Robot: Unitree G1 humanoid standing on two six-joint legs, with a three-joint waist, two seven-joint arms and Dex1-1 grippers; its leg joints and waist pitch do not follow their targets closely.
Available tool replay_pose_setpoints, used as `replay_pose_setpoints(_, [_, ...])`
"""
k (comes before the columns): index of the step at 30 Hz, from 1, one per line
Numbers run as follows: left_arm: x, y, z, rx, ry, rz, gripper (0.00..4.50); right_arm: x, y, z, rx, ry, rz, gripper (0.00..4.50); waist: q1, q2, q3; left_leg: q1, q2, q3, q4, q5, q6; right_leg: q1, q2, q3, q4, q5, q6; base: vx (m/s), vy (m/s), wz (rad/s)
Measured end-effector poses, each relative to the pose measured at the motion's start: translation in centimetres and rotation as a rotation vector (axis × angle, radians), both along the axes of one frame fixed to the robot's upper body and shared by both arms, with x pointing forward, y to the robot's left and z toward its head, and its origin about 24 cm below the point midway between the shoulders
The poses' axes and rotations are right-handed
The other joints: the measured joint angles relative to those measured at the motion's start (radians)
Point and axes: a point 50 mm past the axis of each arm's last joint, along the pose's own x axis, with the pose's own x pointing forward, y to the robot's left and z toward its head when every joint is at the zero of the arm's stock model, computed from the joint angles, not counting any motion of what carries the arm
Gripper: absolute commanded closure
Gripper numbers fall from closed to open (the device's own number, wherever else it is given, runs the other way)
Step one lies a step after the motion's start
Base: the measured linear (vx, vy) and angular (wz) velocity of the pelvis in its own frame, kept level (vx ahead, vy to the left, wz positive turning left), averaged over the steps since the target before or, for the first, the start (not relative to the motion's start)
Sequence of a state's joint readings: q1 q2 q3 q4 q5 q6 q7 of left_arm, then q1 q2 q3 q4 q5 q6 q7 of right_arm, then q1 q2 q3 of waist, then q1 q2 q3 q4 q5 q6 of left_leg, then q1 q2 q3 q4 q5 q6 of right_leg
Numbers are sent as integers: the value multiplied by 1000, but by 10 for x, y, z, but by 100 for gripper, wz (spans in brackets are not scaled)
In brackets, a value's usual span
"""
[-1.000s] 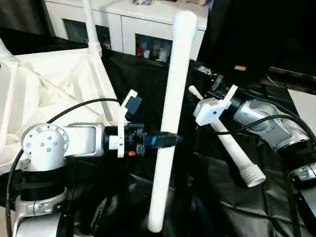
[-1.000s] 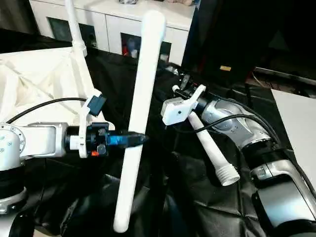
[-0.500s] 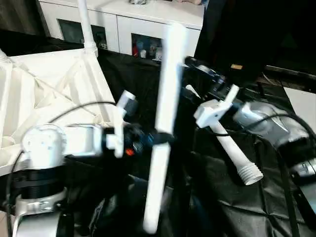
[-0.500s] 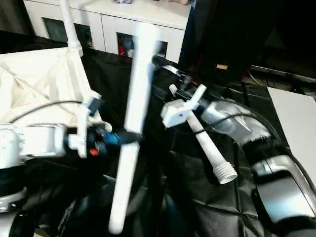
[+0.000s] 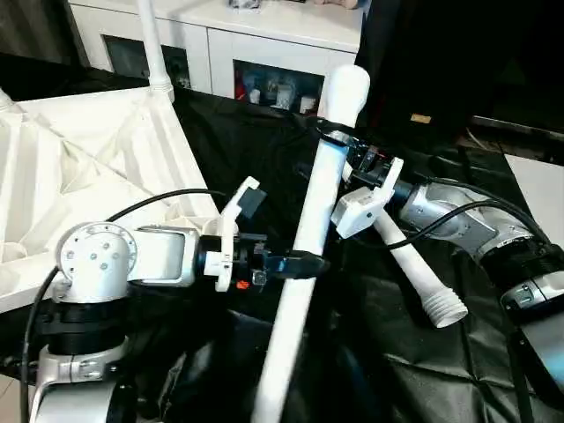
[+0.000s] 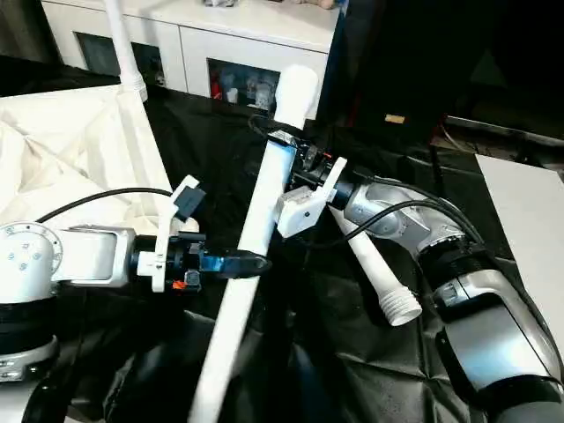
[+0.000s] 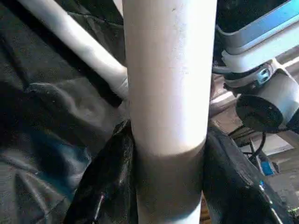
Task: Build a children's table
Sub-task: Pick table leg
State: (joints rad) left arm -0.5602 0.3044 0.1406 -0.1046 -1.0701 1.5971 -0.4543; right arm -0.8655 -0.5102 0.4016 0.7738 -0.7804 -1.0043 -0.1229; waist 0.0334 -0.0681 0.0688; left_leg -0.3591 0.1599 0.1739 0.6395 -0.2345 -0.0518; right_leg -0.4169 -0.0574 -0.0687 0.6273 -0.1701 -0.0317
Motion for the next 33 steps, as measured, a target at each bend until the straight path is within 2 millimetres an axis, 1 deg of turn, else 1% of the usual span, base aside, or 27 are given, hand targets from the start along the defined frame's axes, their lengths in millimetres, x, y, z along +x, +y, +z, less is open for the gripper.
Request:
replay_pose_setpoints(2, [0, 1, 0, -3, 0, -1, 282, 1, -1, -2, -2, 9, -4, 118, 0, 0, 0, 0, 0, 0, 0, 0, 0, 0, 0, 0, 0, 0, 0, 0, 0, 0])
replay_pose_setpoints(4, [0, 1, 0, -3, 0, -5, 282, 0, -1, -2, -3, 10, -1, 140, 0, 0, 0, -1, 0, 0, 0, 0, 0, -1, 0, 0, 0, 0, 0, 0, 0, 0])
replay_pose_setpoints(6, [0, 2, 0, -1, -3, -9, 282, 0, -1, -3, -9, 13, 0, 149, 0, 0, 0, -1, 0, 0, 0, 0, 0, -1, 0, 0, 0, 0, 0, 0, 0, 0])
replay_pose_setpoints(14, [1, 4, -2, 40, -27, -19, 282, 0, -1, -8, -40, 35, 3, 163, 0, 0, 0, -1, 0, 0, 0, 0, 0, -1, 0, 0, 1, 0, 0, 0, 0, 0])
replay_pose_setpoints(15, [2, 5, -2, 64, -52, -22, 247, 0, -1, -9, -48, 41, 1, 164, 0, 0, 0, -1, 0, 0, 0, 0, 0, -1, 0, 0, 1, 0, 0, 0, 0, 0])
replay_pose_setpoints(17, [4, 9, -2, 94, -88, -19, 212, 1, -2, -12, -60, 52, -6, 164, 0, 0, 0, -1, 0, 0, 0, 0, 0, -1, 0, 0, 1, 0, 0, 0, 0, 0])
replay_pose_setpoints(18, [5, 12, 2, 111, -133, -10, 212, 1, -4, -17, -77, 74, -19, 164, 0, 0, 0, 0, 0, 0, 0, 0, 0, -1, 0, 0, 1, 0, 0, 0, 0, 0])
replay_pose_setpoints(20, [8, 21, 7, 137, -193, 20, 186, 2, -8, -22, -91, 101, -38, 173, -1, 0, 0, 0, 0, 0, 0, 0, 0, -1, 0, 0, 1, 0, 0, 0, 0, 0])
replay_pose_setpoints(21, [10, 26, 8, 155, -216, 39, 186, 2, -9, -24, -93, 109, -43, 173, -2, 0, 0, 0, 0, 0, 0, 0, 0, -1, 0, 0, 2, 0, 0, 0, 0, 0])
replay_pose_setpoints(22, [13, 32, 10, 175, -242, 60, 169, 2, -10, -25, -95, 112, -46, 190, -2, 0, 0, 0, 0, 0, 0, 0, -1, -1, 0, 1, 2, 0, 0, 0, 0, 0])
replay_pose_setpoints(24, [16, 36, 11, 189, -273, 81, 163, 3, -10, -25, -97, 114, -48, 195, -2, 0, 0, 0, 0, 0, 0, 0, -1, -1, 0, 1, 2, 0, 0, 0, 0, 0])
replay_pose_setpoints(25, [18, 39, 13, 184, -287, 87, 148, 3, -10, -25, -100, 116, -52, 208, -2, 0, 0, 0, 0, 0, 0, 1, -1, -1, 0, 1, 2, 0, 0, 0, 0, 0])
replay_pose_setpoints(26, [21, 43, 16, 182, -304, 97, 148, 3, -10, -25, -101, 119, -58, 208, -2, 0, 0, 0, 0, 0, 0, 1, -1, -1, 0, 1, 3, 0, 0, 0, 0, 0])
replay_pose_setpoints(28, [28, 50, 26, 177, -357, 125, 133, 4, -11, -26, -106, 127, -69, 218, -2, 0, 0, 0, 0, 0, 0, 1, -1, -1, 0, 1, 3, 0, 0, 0, 0, 0])
replay_pose_setpoints(30, [35, 62, 34, 161, -403, 195, 116, 5, -12, -27, -101, 139, -81, 229, -2, 0, 0, 0, 0, 0, 0, 1, -1, -1, 0, 1, 3, 0, -1, 0, 0, 0])
replay_pose_setpoints(31, [39, 69, 37, 164, -418, 239, 96, 5, -12, -27, -92, 145, -83, 241, -2, 0, 0, 0, 0, 0, 0, 1, -1, -1, 0, 1, 3, 0, -1, 0, 0, 0])
replay_pose_setpoints(33, [49, 85, 41, 153, -449, 359, 96, 6, -13, -26, -71, 154, -88, 241, -2, 0, 0, 0, 0, 0, 0, 1, -2, -1, 0, 1, 3, 0, -1, 0, 0, 0])
